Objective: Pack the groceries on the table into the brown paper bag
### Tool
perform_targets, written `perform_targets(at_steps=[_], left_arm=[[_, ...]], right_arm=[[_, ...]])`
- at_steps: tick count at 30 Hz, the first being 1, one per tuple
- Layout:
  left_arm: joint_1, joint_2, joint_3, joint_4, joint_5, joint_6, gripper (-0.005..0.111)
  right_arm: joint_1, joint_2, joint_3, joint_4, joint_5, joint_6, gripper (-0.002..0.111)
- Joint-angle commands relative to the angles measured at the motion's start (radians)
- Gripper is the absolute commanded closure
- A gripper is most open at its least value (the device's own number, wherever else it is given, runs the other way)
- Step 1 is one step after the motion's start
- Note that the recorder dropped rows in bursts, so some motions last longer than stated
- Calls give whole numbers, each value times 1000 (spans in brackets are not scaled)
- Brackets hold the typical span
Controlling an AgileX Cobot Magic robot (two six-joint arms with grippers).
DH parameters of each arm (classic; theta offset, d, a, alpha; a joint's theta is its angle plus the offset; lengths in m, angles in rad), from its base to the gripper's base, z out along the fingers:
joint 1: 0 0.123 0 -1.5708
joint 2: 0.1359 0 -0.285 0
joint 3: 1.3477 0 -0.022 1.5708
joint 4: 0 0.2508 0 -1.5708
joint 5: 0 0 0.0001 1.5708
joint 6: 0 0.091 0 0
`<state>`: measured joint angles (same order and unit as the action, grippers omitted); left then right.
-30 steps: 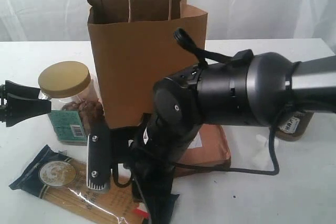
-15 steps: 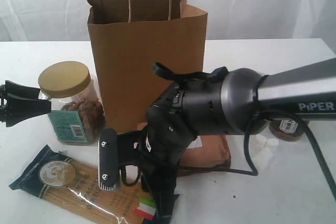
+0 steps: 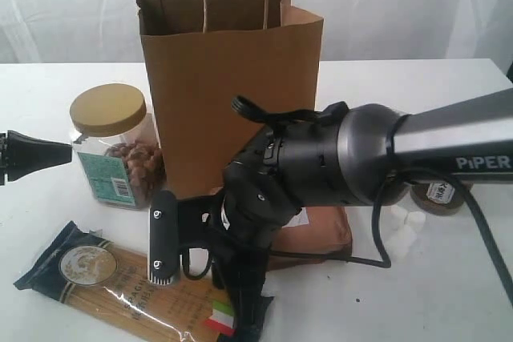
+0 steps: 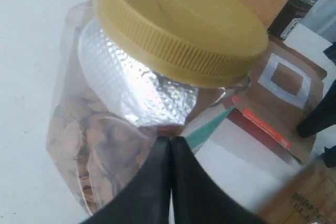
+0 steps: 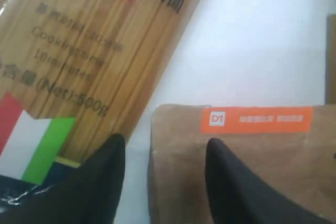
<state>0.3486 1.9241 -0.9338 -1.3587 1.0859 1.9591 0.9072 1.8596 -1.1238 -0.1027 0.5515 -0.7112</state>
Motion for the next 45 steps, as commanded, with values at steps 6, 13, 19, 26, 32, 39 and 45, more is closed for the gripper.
perform_targets(at_steps=[6,13,19,26,32,39,45], left_arm=[[0,-12,3,258,48,-89,107],[0,-72,62,189,3,-98,107],[15,-142,103,160,1,-105,107],[151,-269,186,3,-37,-101,107],[256,-394,307,-344,-143,-101,107],[257,-599,387,-386,-386,-106,107],[257,-909,394,-386,-580,-275,107]], right_arm=[[4,-23,-2,-24,158,118,64],[4,-91,-2,-31,152,297,66],[-13,-207,0,3,237,597,66],[-116,-523,169,49,142,723,66],[-289,-804,450,-162,23,1006,66],[-428,-993,651,-619,13,1615,66],[-461,-988,800,-950,91,1976,48]])
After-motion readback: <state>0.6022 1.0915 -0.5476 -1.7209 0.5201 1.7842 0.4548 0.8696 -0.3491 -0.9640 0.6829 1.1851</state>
